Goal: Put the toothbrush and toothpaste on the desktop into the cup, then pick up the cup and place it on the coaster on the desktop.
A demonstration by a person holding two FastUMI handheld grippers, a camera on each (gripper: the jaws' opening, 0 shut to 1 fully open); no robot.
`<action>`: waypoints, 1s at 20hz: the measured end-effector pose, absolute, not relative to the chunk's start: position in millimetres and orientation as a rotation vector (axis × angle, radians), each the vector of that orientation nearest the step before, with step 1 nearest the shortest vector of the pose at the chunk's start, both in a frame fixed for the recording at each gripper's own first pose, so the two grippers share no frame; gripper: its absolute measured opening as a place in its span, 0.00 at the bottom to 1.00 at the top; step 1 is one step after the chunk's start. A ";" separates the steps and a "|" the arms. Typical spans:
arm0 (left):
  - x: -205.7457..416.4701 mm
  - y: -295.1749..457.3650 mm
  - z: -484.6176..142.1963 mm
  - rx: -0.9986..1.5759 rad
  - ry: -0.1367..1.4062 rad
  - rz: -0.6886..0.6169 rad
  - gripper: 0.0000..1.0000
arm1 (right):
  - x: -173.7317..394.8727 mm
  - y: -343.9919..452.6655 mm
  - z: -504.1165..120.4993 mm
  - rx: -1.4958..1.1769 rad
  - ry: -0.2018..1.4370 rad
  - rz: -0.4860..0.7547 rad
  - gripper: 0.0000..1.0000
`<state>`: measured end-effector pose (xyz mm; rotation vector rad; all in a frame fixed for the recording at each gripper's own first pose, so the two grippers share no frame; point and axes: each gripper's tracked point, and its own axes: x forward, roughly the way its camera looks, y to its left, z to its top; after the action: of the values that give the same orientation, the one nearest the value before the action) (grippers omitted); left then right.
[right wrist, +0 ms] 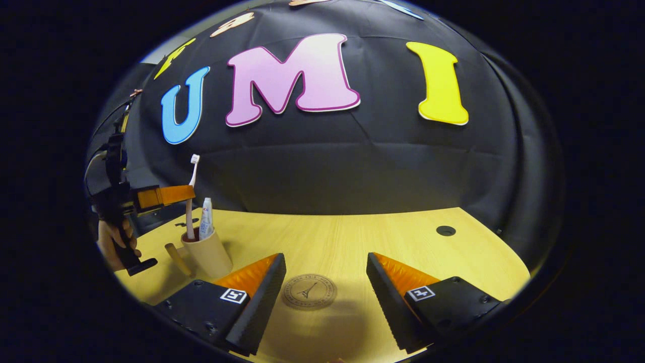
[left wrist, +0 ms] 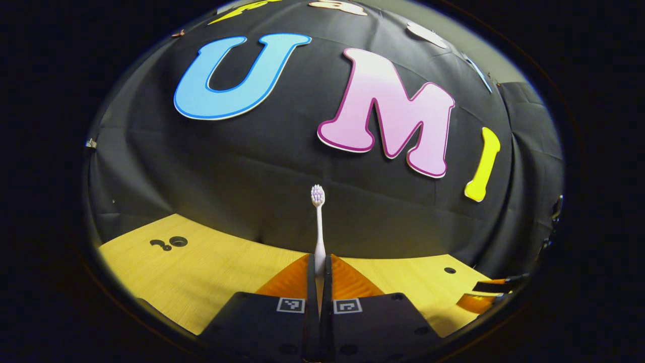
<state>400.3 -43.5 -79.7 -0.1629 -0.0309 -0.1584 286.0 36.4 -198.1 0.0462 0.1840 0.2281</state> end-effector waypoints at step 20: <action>334.5 -25.8 -125.0 0.072 0.486 -0.231 0.98 | 243.1 -27.4 -201.3 0.025 0.251 0.134 0.98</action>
<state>334.5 -25.8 -125.0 0.0716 0.4863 -0.2313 243.1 -27.4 -201.3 0.0249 0.2507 0.1338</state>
